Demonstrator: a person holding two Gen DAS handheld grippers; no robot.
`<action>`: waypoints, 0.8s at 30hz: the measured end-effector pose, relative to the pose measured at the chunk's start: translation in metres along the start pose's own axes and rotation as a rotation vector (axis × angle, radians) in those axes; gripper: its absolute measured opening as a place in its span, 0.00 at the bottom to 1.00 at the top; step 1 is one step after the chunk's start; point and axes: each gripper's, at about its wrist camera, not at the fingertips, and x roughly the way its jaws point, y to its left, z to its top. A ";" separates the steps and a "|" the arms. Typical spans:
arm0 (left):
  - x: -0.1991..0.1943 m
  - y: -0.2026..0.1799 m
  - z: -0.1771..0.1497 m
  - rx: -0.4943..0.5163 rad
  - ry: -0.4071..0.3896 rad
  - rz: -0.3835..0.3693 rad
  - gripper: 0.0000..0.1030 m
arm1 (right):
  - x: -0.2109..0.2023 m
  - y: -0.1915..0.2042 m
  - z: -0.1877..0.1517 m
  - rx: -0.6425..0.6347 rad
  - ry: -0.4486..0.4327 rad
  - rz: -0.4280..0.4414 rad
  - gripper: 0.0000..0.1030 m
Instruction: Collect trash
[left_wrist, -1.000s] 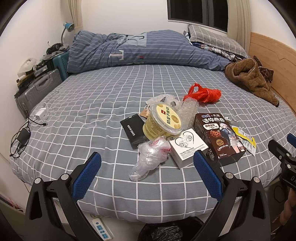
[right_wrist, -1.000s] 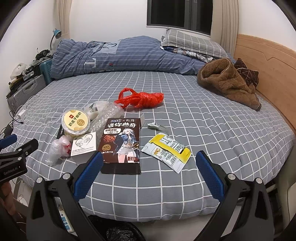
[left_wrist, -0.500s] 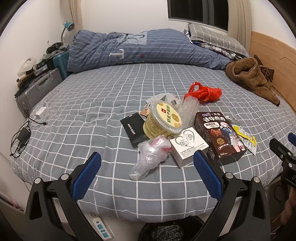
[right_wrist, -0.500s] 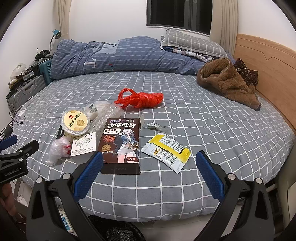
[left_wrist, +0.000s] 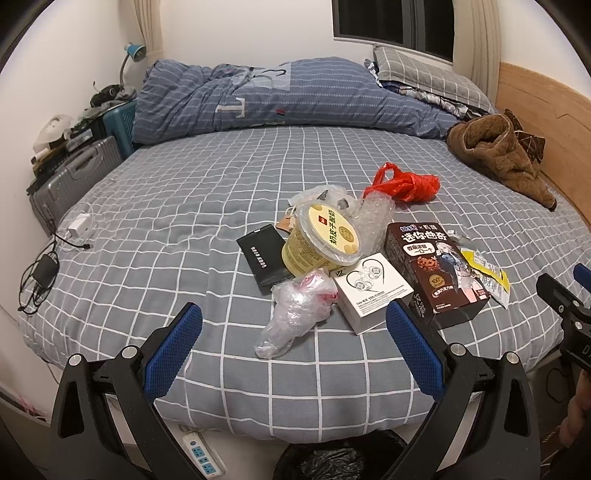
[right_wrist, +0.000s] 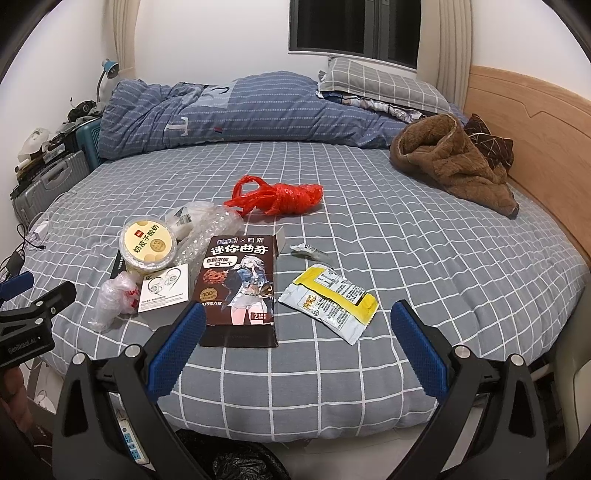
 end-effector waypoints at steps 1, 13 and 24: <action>0.000 0.000 0.000 0.000 0.001 -0.001 0.94 | 0.001 -0.001 0.000 0.002 0.000 0.000 0.93; 0.001 0.000 0.000 0.004 0.002 0.002 0.94 | 0.000 -0.002 0.001 0.005 -0.001 -0.001 0.93; -0.005 -0.001 0.002 0.001 -0.004 -0.014 0.94 | -0.003 -0.001 0.003 0.007 -0.010 -0.002 0.93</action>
